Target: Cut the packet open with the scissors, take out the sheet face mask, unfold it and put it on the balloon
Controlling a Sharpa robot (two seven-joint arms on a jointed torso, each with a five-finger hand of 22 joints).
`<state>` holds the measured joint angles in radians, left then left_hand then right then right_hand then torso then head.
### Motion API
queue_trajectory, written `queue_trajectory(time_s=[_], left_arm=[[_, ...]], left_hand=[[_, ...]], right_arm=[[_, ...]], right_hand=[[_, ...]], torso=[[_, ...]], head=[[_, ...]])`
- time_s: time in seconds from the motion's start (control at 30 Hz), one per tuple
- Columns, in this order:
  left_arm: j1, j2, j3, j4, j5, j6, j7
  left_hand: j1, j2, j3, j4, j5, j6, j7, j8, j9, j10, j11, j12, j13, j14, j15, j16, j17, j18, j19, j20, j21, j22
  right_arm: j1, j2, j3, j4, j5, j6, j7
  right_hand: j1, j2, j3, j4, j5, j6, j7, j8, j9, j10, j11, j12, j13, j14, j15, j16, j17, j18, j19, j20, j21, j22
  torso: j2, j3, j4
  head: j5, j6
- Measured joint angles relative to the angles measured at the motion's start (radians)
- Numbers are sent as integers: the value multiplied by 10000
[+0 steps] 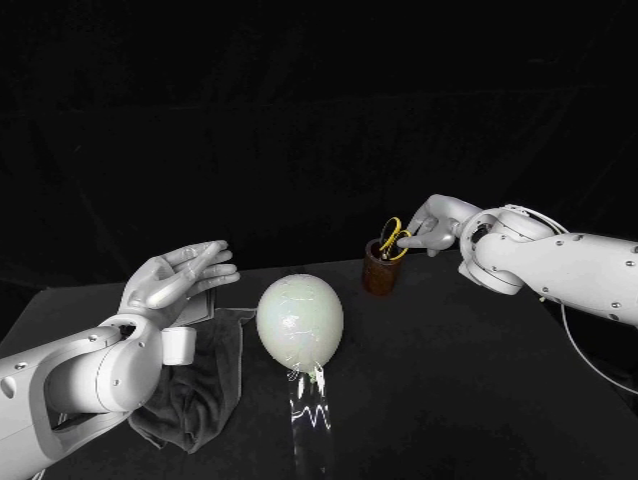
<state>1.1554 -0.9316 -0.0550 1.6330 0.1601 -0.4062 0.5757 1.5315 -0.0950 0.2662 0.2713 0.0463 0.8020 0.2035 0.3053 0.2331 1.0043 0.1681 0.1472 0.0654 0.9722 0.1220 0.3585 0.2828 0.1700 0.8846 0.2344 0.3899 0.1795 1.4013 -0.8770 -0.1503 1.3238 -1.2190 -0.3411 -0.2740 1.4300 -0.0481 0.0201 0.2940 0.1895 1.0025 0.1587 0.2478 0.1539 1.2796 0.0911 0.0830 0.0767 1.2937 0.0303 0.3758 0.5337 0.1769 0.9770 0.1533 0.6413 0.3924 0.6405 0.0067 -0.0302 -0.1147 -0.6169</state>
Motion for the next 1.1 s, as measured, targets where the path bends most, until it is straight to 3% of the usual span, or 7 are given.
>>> queue_trajectory(time_s=[0.17,0.33,0.5,0.7,0.8,0.93,1.1], left_arm=[[7,-3,0,2,18,9,-15],[11,-9,0,3,34,15,-31],[13,-10,0,-6,46,22,-59],[14,-7,0,-35,71,29,-105],[15,2,0,-58,97,34,-127],[15,14,0,-100,142,42,-158],[15,53,0,-171,187,64,-194]], left_hand=[[0,0,-12,34,0,0,0,0,-3,0,0,0,0,0,0,0,9,-4,0,1,0,-6],[0,0,-12,34,0,0,0,0,-3,0,0,0,0,0,0,0,15,-8,0,0,0,-9],[-43,-42,-12,90,0,0,-1,0,-22,0,0,-48,0,0,0,0,34,-12,0,1,0,-9],[-48,-48,-12,90,0,0,-1,-40,-34,0,0,-104,0,0,1,0,45,-14,-1,0,0,-20],[-93,-13,-12,90,0,0,-1,-40,-40,-36,36,-109,0,-1,1,-38,46,-15,0,1,0,-25],[-93,-13,-12,89,0,0,-1,-40,-44,-36,36,-109,0,-1,1,-38,46,-17,-1,1,0,-30],[-93,-13,-12,89,0,0,-1,-76,-45,-36,36,-109,1,-21,21,-38,56,-81,-1,1,0,-31]], right_arm=[[-30,65,-2,-18,11,3,8],[-52,85,-7,-47,126,-155,36],[-62,52,-13,-89,540,-726,121],[-67,-11,-16,-57,1237,-1552,276],[-67,-34,-16,-8,1570,-1908,357],[-67,-94,-13,99,2064,-2380,504],[24,-324,0,366,2652,-2815,705]], right_hand=[[14,192,369,-17,158,207,-131,-1,-6,277,-112,0,13,37,-37,78,137,1,28,-70,110,88],[329,471,1431,-22,-157,514,-299,65,-24,659,-238,-1,25,147,-149,178,309,1,73,-181,269,236],[675,-179,3424,-33,-258,743,-414,350,118,1066,-296,-85,64,307,-265,530,621,-20,50,-371,804,674],[520,-970,4632,-55,-129,806,-409,830,429,1301,-231,-84,135,349,-330,719,824,-172,-323,-560,1818,1563],[327,-1150,4909,-197,-125,822,-424,957,538,1355,-250,-82,150,349,-331,763,880,-180,-516,-566,2180,1905],[-238,-1140,5699,-985,-113,730,-421,1147,696,1413,-308,-83,153,303,-386,833,946,-79,-793,-565,2582,2292],[-360,-1043,5823,-1109,-161,695,-417,1196,745,1461,-356,-85,163,301,-388,833,965,-74,-830,-565,2680,2429]], torso=[[-1,-1,0],[-11,0,0],[-16,-4,-5],[-25,-3,-16],[-29,-3,-16],[-37,-2,-20],[-50,-7,-16]], head=[[3,0],[15,-12],[26,-26],[29,-21],[29,-8],[13,40],[-17,101]])
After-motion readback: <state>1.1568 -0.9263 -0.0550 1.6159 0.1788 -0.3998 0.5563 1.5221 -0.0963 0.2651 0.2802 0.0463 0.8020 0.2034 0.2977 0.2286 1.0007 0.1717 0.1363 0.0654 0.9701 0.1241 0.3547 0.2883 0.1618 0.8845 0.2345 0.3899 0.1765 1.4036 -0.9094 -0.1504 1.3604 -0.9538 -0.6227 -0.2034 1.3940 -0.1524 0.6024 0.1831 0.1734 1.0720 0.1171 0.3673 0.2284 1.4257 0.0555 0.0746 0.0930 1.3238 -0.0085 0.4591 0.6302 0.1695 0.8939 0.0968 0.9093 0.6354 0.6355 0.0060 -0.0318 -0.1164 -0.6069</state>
